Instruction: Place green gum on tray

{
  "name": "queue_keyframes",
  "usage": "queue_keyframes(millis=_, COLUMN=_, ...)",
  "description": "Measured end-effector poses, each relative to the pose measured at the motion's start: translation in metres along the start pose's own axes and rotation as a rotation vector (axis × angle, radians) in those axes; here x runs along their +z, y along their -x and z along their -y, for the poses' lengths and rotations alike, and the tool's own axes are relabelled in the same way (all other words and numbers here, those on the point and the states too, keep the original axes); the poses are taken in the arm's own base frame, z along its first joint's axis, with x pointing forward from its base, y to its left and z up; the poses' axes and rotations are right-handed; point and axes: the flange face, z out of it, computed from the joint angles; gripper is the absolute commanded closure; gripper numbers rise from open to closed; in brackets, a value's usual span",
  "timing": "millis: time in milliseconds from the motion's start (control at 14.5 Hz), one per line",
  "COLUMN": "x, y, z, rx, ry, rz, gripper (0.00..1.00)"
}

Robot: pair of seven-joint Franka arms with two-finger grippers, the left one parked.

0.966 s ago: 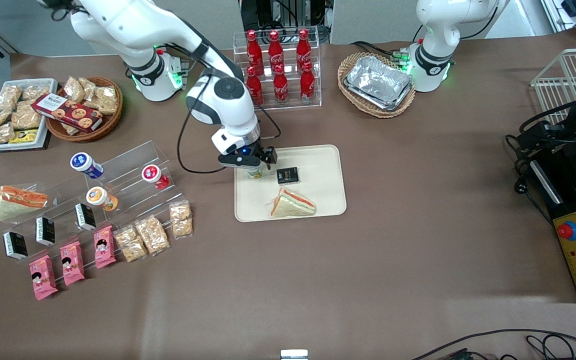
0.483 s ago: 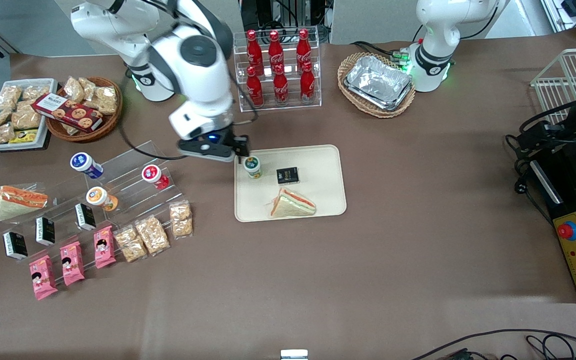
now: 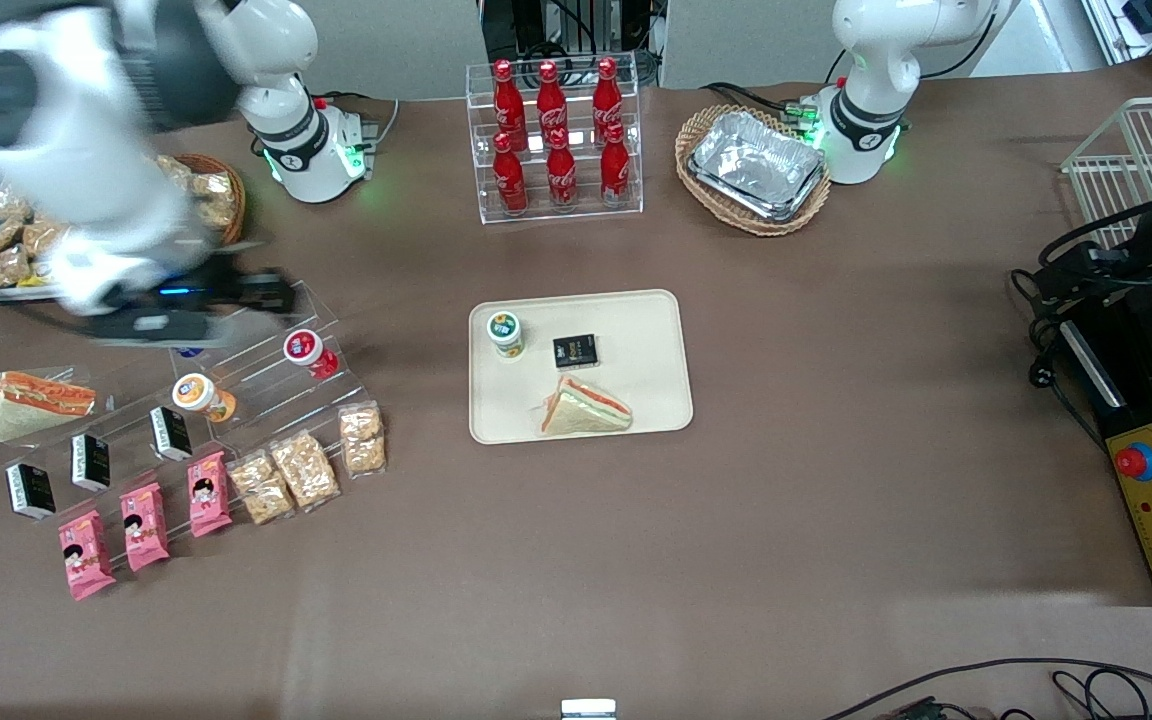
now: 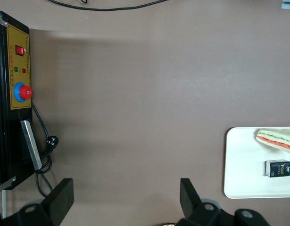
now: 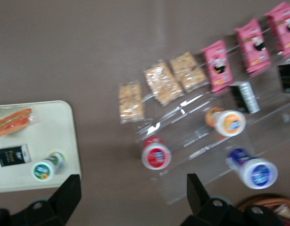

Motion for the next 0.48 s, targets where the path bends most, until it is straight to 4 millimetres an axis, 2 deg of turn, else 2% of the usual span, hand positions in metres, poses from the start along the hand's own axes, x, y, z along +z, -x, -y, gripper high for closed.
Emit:
queue_keyframes(millis=138, x=-0.024, y=-0.009, z=-0.080, rx=-0.030, ry=-0.035, rz=-0.009, gripper=0.00)
queue_keyframes(millis=276, x=-0.045, y=-0.009, z=-0.138, rx=-0.018, ry=-0.045, rz=-0.014, gripper=0.00)
queue_keyframes(millis=345, x=-0.054, y=-0.006, z=-0.157, rx=-0.003, ry=-0.048, rz=-0.012, gripper=0.00)
queue_keyframes(millis=483, x=-0.066, y=-0.003, z=-0.177, rx=0.021, ry=-0.052, rz=-0.016, gripper=0.00)
